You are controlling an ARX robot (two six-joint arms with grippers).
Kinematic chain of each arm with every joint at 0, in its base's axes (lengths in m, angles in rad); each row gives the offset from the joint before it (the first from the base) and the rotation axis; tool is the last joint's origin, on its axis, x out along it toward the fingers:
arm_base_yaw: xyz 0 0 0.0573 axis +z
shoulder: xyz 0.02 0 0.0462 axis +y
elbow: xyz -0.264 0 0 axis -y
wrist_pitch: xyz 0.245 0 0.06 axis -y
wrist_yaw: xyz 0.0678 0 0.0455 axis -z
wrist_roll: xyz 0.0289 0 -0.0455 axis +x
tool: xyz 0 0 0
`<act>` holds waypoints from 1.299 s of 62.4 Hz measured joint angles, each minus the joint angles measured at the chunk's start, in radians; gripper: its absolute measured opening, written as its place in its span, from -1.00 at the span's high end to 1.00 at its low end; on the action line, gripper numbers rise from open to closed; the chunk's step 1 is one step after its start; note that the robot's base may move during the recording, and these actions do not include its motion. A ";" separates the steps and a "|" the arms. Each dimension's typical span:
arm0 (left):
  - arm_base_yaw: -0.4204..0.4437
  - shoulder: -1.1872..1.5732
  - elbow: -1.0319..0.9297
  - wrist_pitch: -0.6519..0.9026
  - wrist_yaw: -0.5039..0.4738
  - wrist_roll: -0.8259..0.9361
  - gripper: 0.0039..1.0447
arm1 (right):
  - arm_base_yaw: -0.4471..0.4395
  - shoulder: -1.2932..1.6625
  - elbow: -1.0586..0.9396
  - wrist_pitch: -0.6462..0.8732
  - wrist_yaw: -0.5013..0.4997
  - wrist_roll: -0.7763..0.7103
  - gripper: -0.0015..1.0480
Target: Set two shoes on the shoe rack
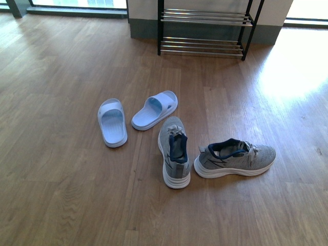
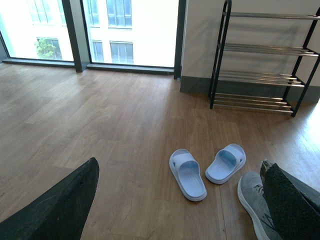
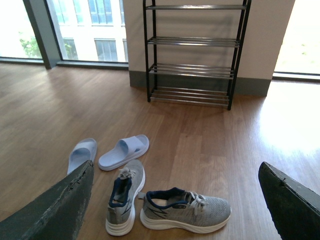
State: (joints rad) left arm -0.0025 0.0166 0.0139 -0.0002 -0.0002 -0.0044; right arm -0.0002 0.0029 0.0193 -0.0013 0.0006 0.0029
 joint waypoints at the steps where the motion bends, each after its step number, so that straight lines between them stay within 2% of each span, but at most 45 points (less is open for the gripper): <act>1: 0.000 0.000 0.000 0.000 0.000 0.000 -0.83 | 0.000 0.000 0.000 0.000 0.000 0.000 -0.82; 81: 0.000 0.000 0.000 0.000 0.000 0.000 -0.83 | 0.000 0.000 0.000 0.000 0.000 0.000 -0.82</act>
State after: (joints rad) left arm -0.0025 0.0166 0.0139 -0.0002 -0.0002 -0.0044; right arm -0.0002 0.0029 0.0193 -0.0013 0.0006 0.0029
